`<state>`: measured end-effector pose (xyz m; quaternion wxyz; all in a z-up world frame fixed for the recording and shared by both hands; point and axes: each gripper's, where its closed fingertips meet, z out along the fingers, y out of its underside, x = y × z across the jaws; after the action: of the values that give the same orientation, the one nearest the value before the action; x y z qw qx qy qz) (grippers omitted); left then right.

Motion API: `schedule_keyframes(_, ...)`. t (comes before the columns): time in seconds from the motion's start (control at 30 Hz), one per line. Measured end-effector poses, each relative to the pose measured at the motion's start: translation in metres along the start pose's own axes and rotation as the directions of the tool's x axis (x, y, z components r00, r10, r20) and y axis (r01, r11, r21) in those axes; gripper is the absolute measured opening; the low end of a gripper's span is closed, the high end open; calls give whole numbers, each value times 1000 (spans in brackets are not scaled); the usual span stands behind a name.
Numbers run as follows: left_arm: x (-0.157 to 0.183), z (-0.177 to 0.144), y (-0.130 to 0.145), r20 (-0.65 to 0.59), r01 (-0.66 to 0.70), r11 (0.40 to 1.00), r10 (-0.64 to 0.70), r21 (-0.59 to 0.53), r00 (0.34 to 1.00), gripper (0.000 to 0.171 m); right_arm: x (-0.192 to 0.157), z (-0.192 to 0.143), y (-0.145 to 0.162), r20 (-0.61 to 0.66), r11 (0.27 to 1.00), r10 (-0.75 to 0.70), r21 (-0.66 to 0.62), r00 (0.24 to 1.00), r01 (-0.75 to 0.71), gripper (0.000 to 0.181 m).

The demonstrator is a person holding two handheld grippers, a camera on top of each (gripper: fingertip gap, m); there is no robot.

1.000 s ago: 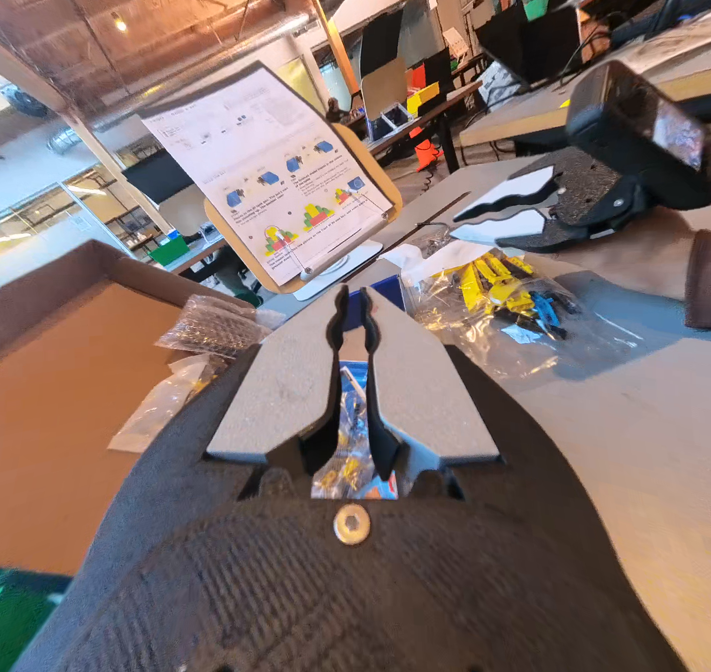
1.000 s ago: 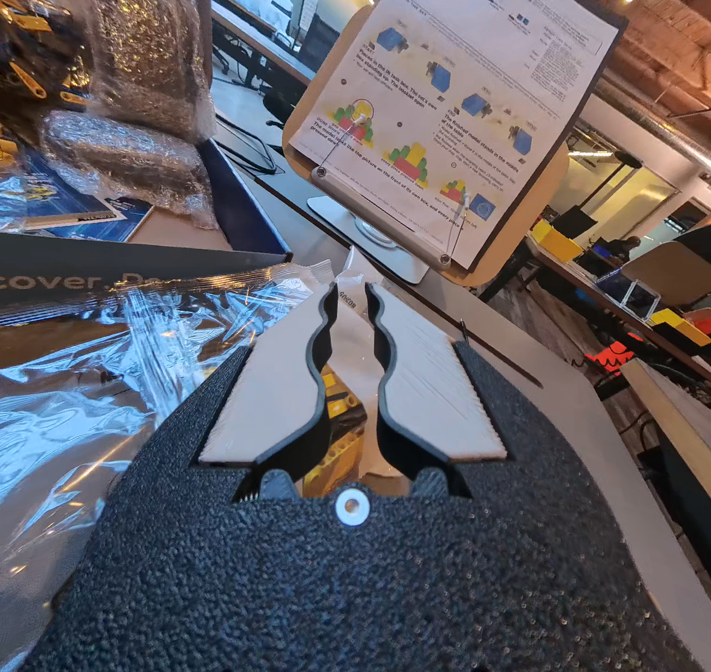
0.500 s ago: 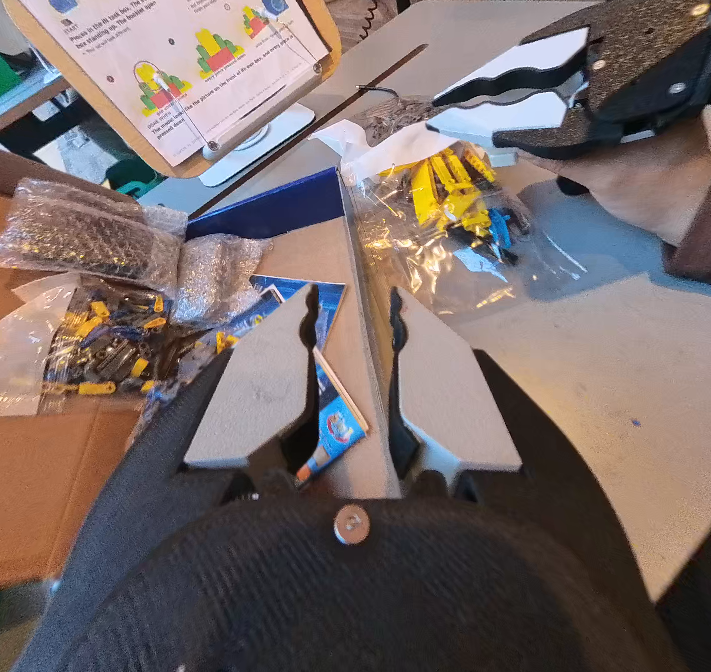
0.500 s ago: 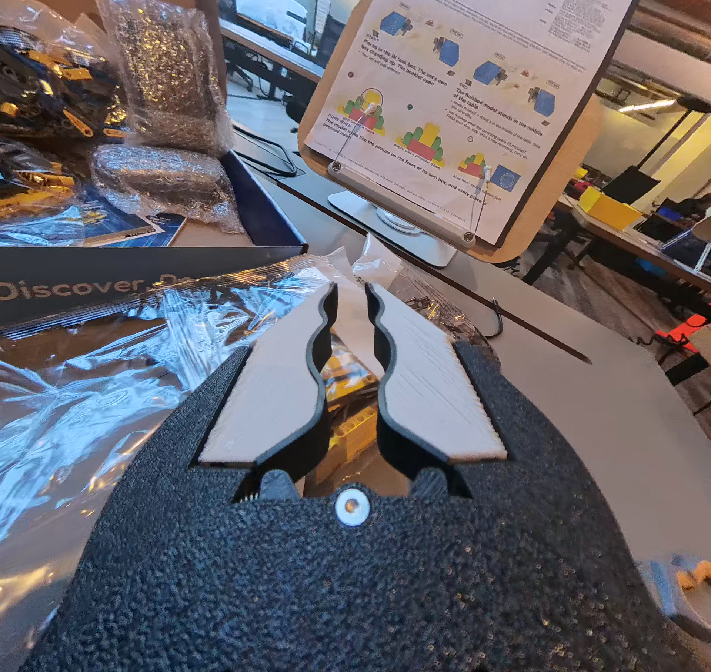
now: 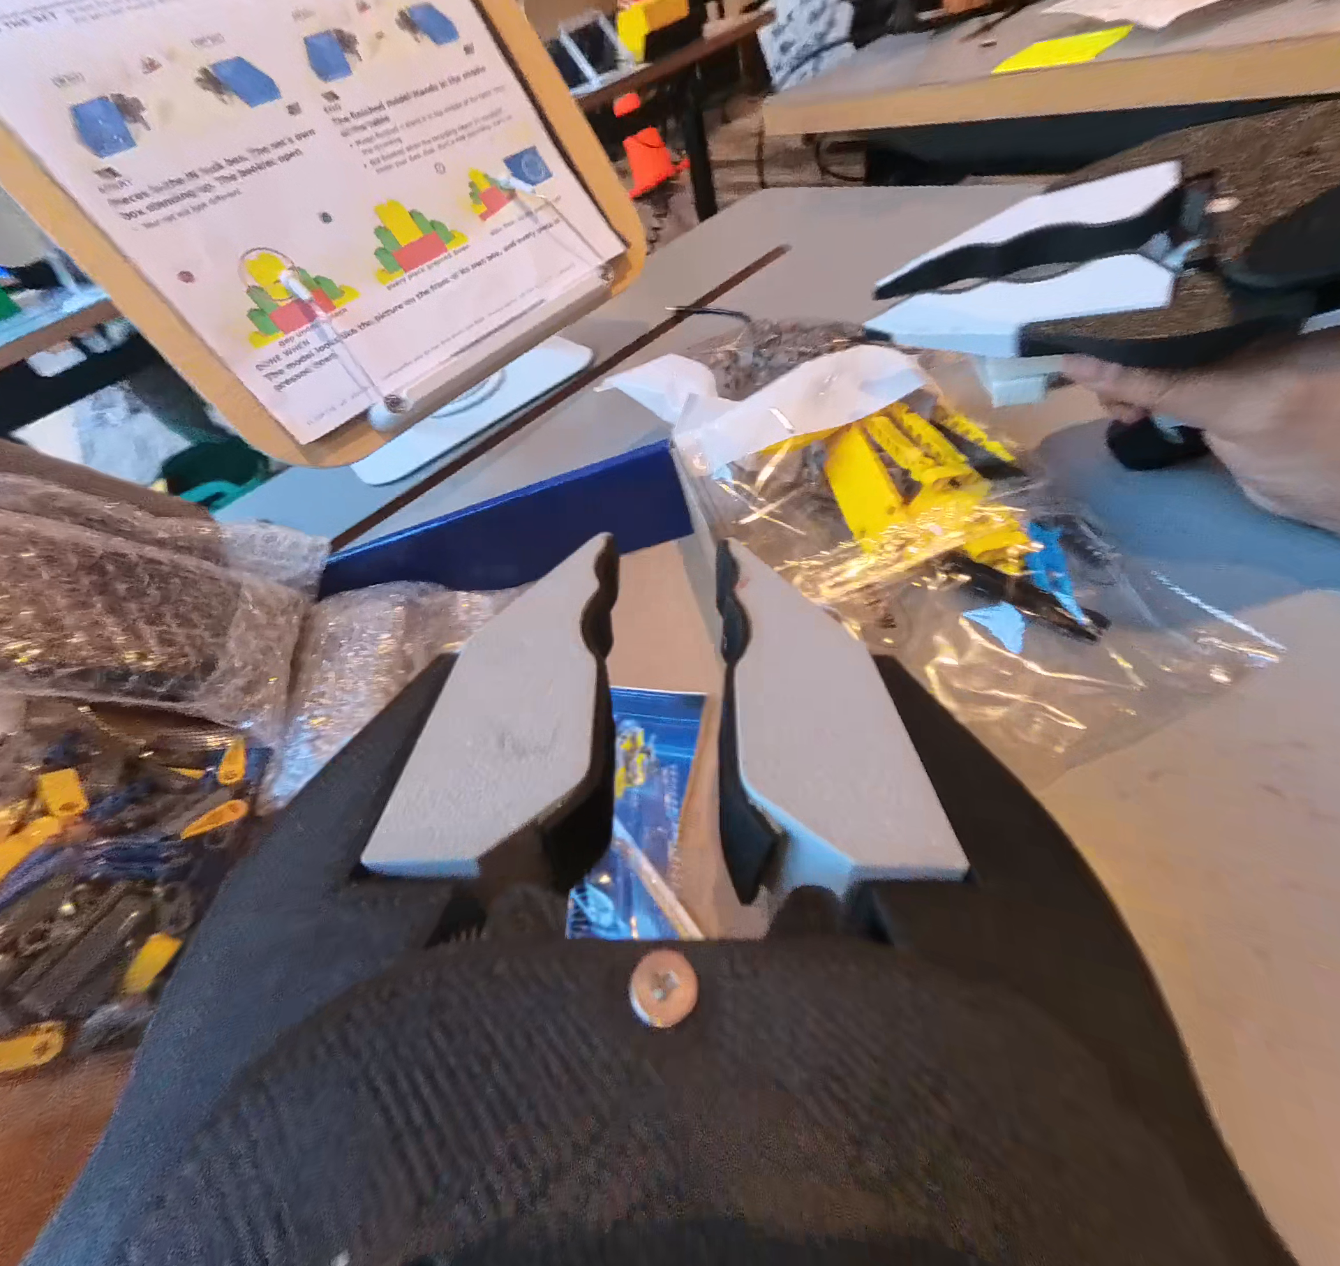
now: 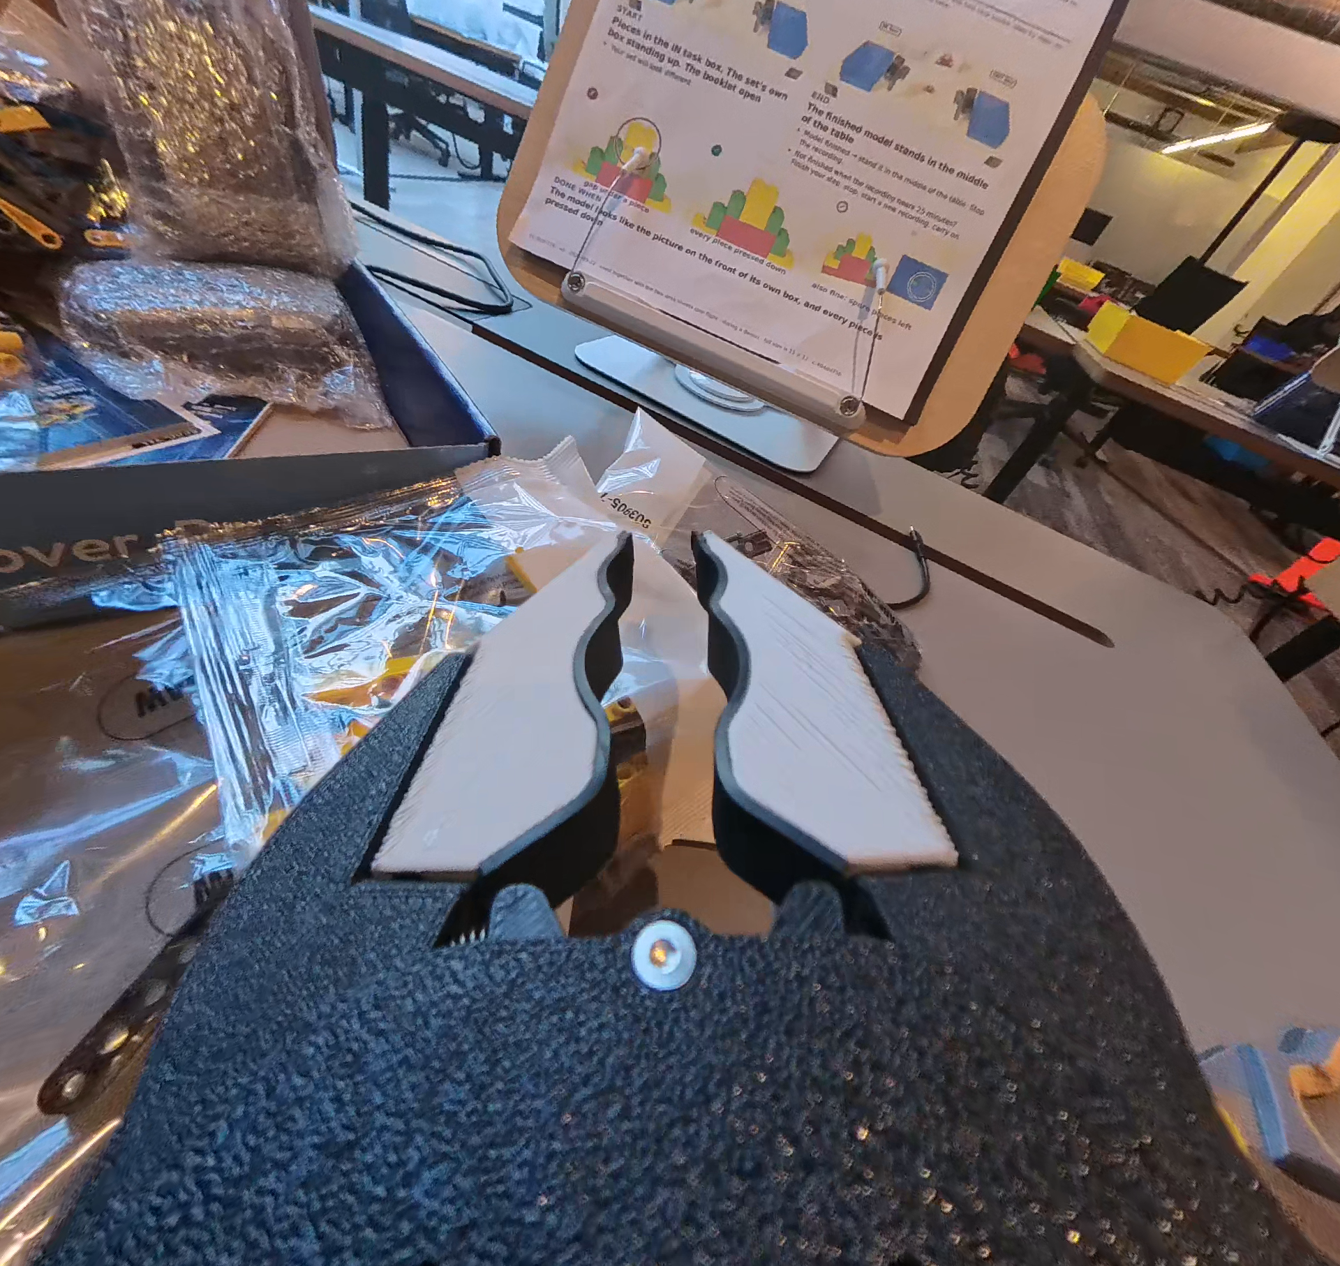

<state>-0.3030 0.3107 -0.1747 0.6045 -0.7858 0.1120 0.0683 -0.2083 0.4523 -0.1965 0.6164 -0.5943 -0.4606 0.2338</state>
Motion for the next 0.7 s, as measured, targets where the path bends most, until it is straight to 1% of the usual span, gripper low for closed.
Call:
schedule_keyframes(0.03,6,-3,-3,-26,-3,1000,3,-3,1000,26,0,1,1,-5,1000,-16,-7,1000,16,16)
schedule_keyframes(0.13,14,-14,-21,-35,-28,996,31,89,999,22,1,8,8,-31,995,-86,-57,996,84,16)
schedule_keyframes(0.2,12,-15,-19,-20,-44,997,45,68,999,24,-1,10,12,-46,989,-125,-84,991,121,16)
schedule_keyframes(0.3,15,-12,-12,-50,-9,1000,11,29,999,30,-3,15,17,-64,975,-189,-133,980,179,15)
schedule_keyframes(0.4,13,-12,-12,-37,-12,999,14,31,999,30,-4,20,19,-82,962,-234,-162,969,219,13)
schedule_keyframes(0.53,5,-13,-11,-6,-12,999,13,33,1000,29,0,23,21,-86,969,-193,-170,977,177,12)
schedule_keyframes(0.7,-5,-10,-3,23,2,1000,-2,12,1000,27,-5,18,14,-71,979,-173,-122,982,163,13)
